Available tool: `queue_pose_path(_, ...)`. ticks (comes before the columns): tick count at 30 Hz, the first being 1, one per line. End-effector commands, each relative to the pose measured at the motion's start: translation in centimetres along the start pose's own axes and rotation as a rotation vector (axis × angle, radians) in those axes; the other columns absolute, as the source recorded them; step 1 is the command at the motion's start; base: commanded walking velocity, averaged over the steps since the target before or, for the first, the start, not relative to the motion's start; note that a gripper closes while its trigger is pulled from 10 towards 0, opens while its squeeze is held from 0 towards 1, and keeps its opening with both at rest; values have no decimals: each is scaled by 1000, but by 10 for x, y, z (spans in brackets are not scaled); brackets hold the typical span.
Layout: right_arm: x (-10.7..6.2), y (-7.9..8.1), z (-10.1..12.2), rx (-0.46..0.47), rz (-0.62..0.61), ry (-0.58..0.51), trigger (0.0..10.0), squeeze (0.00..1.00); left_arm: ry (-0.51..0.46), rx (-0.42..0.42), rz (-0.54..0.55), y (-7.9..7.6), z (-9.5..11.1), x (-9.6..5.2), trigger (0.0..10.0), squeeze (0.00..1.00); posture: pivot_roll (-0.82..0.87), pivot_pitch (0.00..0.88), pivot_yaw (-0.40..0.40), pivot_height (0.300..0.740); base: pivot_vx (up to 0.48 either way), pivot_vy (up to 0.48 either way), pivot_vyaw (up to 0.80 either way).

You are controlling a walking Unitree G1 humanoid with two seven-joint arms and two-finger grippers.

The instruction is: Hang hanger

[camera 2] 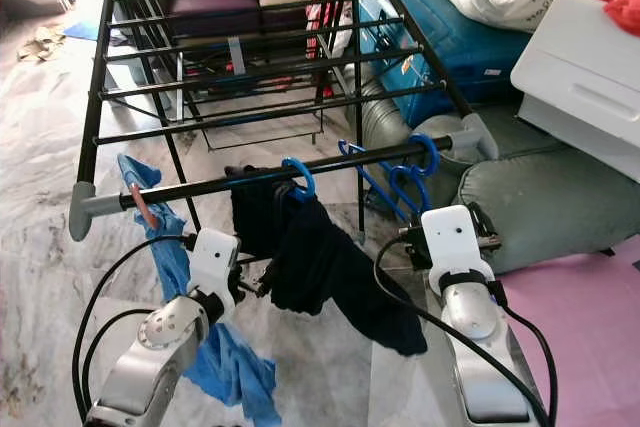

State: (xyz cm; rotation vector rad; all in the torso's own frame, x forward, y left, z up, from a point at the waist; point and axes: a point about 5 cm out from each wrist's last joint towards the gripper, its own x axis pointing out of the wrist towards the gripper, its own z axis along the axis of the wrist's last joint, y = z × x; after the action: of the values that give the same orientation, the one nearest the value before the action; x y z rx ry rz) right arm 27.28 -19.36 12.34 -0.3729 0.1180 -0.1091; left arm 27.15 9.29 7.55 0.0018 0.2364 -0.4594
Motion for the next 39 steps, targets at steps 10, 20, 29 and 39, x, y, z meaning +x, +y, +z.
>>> queue_pose_path(10, 3, 5, 3, 11, -4, -25, 10000, 0, 11, 3, 0, -2, -6, 3, 10000, 0, -100, 26, 2, 740, -302, 0, 0)
queue_pose_path(20, 8, 10, 5, 55, 42, -27, 10000, 0, 4, 63, -34, -4, -1, 6, 10000, 0, -80, 82, -1, 740, -287, 0, 0)
queue_pose_path(29, 7, 26, 16, 65, 155, -74, 10000, 0, -10, 17, 11, -4, 2, 5, 10000, 0, -74, 91, -9, 740, -275, 0, 0)
queue_pose_path(39, 0, 39, 18, 32, 245, -106, 10000, 0, 1, 7, 30, -8, -4, -1, 10000, 0, -58, 96, -17, 740, -273, 0, 800)
